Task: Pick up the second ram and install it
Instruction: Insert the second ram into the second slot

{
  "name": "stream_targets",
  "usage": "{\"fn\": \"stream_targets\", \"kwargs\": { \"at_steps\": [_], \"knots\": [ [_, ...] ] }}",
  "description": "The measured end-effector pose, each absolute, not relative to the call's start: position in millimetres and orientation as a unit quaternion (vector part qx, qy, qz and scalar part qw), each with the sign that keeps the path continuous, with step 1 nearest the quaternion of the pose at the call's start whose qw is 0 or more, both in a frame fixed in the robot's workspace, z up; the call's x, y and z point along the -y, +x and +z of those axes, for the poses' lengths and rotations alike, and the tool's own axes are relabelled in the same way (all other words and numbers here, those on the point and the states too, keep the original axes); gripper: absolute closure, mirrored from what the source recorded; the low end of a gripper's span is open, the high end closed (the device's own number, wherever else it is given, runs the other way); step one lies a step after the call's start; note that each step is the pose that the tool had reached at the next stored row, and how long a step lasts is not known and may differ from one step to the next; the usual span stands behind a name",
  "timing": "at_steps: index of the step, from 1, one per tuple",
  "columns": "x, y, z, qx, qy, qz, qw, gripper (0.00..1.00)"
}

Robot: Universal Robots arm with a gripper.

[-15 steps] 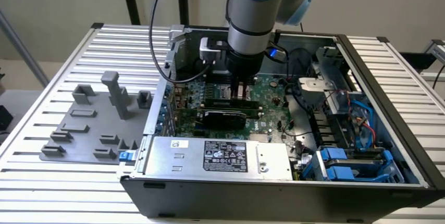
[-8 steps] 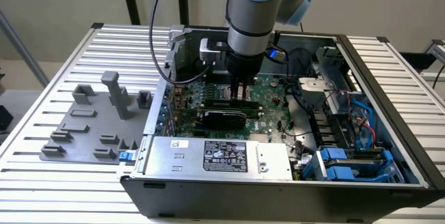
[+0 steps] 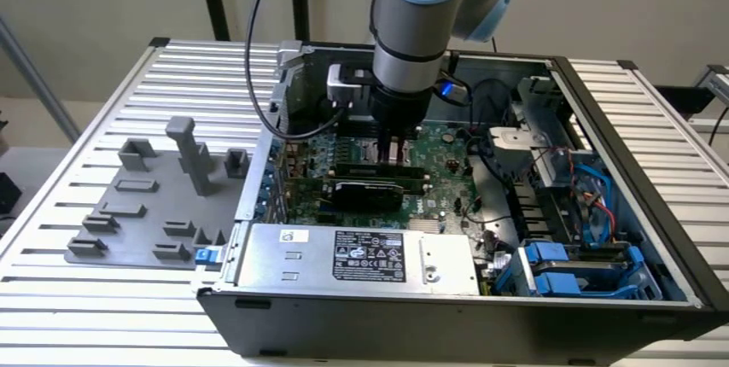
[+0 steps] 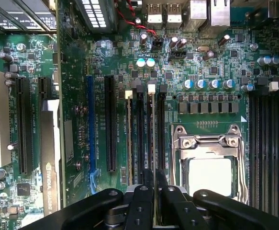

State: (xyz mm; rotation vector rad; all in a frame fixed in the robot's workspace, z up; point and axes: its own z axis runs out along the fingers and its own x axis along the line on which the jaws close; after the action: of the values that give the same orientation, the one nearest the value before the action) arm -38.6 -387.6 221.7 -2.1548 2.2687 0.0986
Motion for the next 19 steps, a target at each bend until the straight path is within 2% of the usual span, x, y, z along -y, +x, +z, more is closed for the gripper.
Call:
{"fn": "stream_targets", "kwargs": {
  "at_steps": [3, 4, 16, 19],
  "knots": [
    [388, -39, 221, -0.725, -0.688, 0.031, 0.005, 0.85],
    [388, -39, 221, -0.725, -0.688, 0.032, 0.006, 0.78],
    [388, -39, 242, -0.725, -0.688, 0.032, 0.006, 0.78],
    [388, -39, 243, -0.725, -0.688, 0.032, 0.006, 0.89]
  ]
}}
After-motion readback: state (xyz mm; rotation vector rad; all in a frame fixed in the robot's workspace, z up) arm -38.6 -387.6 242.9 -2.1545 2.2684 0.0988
